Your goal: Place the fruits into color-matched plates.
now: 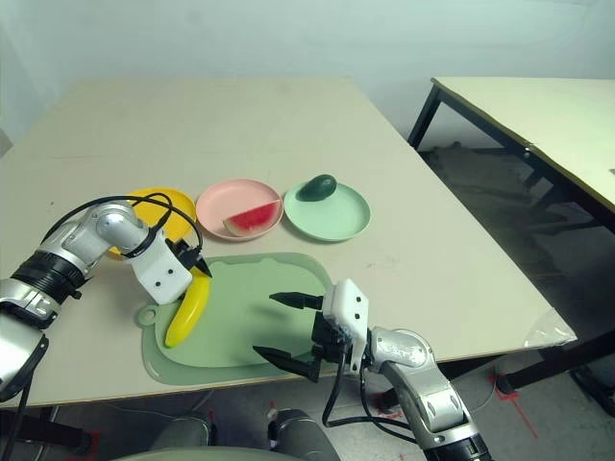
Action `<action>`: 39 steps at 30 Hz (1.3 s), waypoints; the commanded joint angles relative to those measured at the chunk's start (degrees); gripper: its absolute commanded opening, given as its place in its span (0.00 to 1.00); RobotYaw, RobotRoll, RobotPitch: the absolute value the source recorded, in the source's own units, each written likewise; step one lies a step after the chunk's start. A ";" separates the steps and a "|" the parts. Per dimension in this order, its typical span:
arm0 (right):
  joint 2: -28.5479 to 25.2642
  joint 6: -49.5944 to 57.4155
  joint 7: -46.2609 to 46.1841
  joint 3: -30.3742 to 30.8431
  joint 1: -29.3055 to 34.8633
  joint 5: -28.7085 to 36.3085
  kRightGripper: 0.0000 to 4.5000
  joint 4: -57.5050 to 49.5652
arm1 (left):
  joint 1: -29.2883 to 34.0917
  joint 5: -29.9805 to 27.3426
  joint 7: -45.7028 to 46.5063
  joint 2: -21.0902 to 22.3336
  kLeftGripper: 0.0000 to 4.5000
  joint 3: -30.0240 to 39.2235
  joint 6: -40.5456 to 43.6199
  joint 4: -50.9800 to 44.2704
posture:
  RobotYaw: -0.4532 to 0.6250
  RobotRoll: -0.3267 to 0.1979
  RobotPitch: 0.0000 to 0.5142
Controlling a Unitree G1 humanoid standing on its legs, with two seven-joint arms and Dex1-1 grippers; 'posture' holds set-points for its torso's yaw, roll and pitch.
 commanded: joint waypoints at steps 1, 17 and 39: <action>0.08 -0.05 -0.45 -0.62 0.68 0.66 1.00 -0.71 | -0.08 -1.89 -1.56 0.61 0.36 0.00 1.58 -2.10 | 0.45 0.62 0.01; 3.77 2.65 -9.69 -3.49 4.21 2.04 1.00 -3.78 | -9.67 -5.11 -1.90 13.16 0.36 8.88 4.30 6.25 | 0.47 0.62 0.00; 4.92 -2.05 -10.13 -3.39 4.92 1.56 1.00 -3.74 | -14.11 14.56 38.54 5.35 0.36 6.74 7.99 41.09 | 0.41 0.62 0.00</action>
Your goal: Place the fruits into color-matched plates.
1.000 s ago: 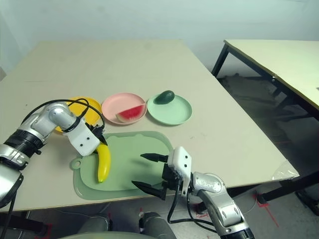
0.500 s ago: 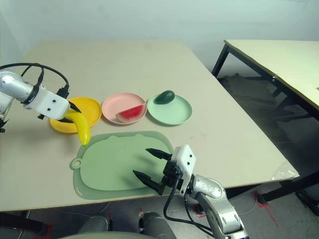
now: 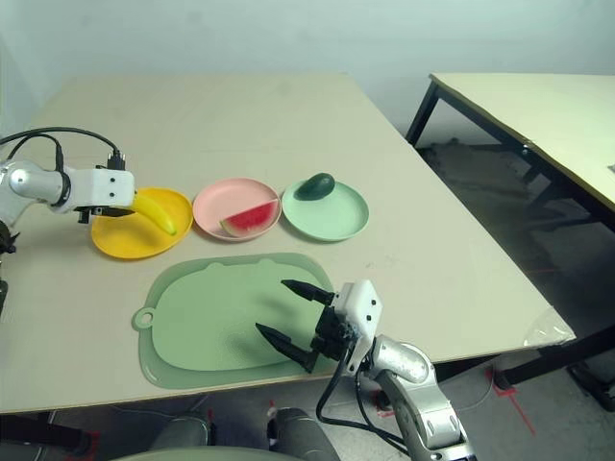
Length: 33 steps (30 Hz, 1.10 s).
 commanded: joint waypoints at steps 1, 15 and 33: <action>-0.23 0.72 -0.62 -0.45 0.67 0.23 1.00 -1.22 | 1.18 1.58 2.71 -0.43 0.36 -0.20 1.98 1.29 | 0.41 0.62 0.00; 0.11 0.14 0.09 -0.46 0.99 1.04 1.00 0.67 | 2.71 6.31 5.85 -0.97 0.36 -2.54 3.41 1.65 | 0.42 0.62 0.00; 0.19 0.70 -0.14 -1.25 2.45 1.62 1.00 0.18 | 3.30 7.63 6.24 -2.30 0.36 -3.09 1.81 1.78 | 0.40 0.62 0.00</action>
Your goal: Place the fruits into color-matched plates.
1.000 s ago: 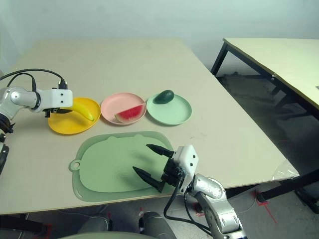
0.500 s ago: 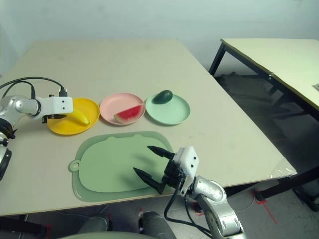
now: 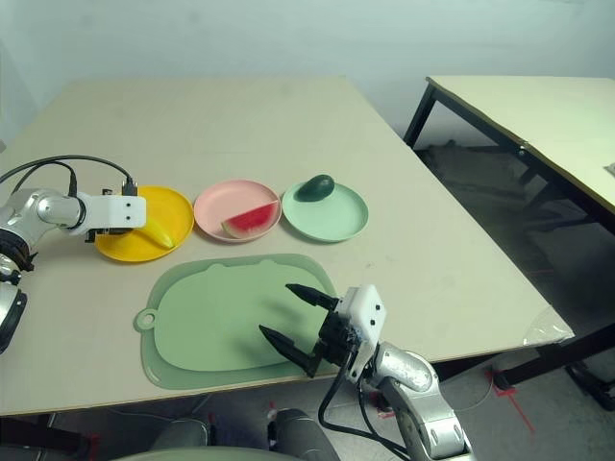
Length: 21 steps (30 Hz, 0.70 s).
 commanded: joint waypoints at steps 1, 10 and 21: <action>0.08 0.54 -0.05 -0.63 0.18 0.89 1.00 -0.13 | 0.65 0.40 -0.27 -0.96 0.36 -0.29 -0.25 0.50 | 0.40 0.62 0.00; -0.18 0.96 0.15 -0.48 -0.06 1.09 1.00 -0.31 | 0.45 0.47 -0.08 -0.41 0.99 -0.20 -0.76 0.38 | 0.41 0.62 0.00; -0.19 1.77 -0.81 -0.77 -0.91 0.21 1.00 -0.26 | 1.39 -4.37 -1.83 1.47 0.99 4.13 -1.82 -0.12 | 0.41 0.62 0.00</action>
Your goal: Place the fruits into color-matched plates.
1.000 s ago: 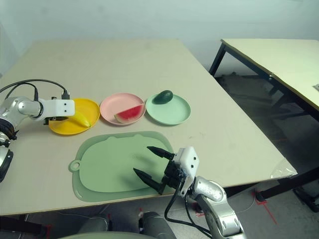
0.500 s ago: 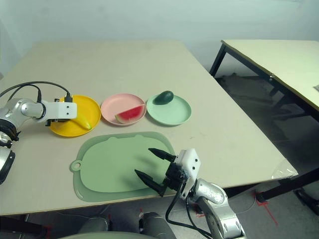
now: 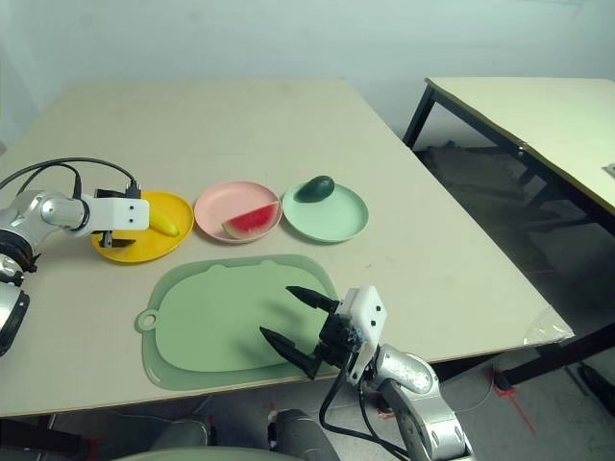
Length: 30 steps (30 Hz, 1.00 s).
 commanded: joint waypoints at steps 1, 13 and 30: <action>-0.18 0.26 -1.07 -1.07 -0.46 -0.51 1.00 0.30 | 1.34 -5.39 -3.24 0.37 0.99 4.73 0.19 -0.20 | 0.41 0.62 0.00; 9.12 -2.30 -16.24 -7.83 -18.48 -4.90 1.00 15.56 | 18.15 -34.68 -18.65 -0.65 0.99 27.38 14.56 -21.78 | 0.45 0.62 0.00; 7.52 -11.96 -13.60 -16.17 -11.52 -2.92 1.00 20.90 | 72.74 -58.52 6.97 -20.13 0.99 50.06 40.88 -76.72 | 0.49 0.62 0.00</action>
